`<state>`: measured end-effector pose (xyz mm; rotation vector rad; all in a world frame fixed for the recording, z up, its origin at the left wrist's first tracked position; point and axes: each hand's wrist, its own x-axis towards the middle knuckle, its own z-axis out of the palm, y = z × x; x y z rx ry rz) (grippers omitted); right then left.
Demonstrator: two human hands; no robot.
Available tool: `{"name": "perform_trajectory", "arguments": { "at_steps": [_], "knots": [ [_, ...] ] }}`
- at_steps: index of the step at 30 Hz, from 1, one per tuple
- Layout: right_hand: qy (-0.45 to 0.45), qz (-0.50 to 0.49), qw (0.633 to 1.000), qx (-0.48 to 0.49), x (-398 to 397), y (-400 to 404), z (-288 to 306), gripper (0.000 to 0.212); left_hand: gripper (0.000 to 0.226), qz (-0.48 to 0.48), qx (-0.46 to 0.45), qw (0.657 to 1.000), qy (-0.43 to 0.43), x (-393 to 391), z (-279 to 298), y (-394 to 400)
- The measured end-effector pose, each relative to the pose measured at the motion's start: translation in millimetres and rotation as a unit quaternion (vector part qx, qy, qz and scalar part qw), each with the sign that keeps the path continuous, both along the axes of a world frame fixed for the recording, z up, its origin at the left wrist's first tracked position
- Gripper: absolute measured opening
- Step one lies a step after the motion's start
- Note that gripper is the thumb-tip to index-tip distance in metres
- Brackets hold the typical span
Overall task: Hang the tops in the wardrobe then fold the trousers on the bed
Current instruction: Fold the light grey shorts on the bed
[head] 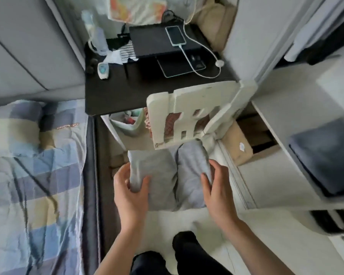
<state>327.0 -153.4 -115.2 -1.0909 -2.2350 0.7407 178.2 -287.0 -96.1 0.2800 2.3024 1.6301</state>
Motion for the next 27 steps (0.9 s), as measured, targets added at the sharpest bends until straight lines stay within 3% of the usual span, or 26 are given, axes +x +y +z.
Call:
{"name": "perform_trajectory", "arguments": {
  "at_steps": [6,18,27],
  "knots": [
    [0.009,-0.100,0.995,-0.002,77.7,72.5,5.4,0.037,0.029,-0.149,-0.040,0.978,0.140,44.3,-0.8,105.3],
    [0.007,-0.338,0.937,-0.091,144.8,158.8,-6.0,0.029,0.026,-0.386,-0.051,0.918,0.075,74.2,-30.2,282.8],
    [-0.002,-0.502,0.858,-0.111,170.8,222.0,-42.7,0.023,0.048,-0.609,-0.089,0.784,0.075,94.0,-68.8,417.9]
  ]
}}
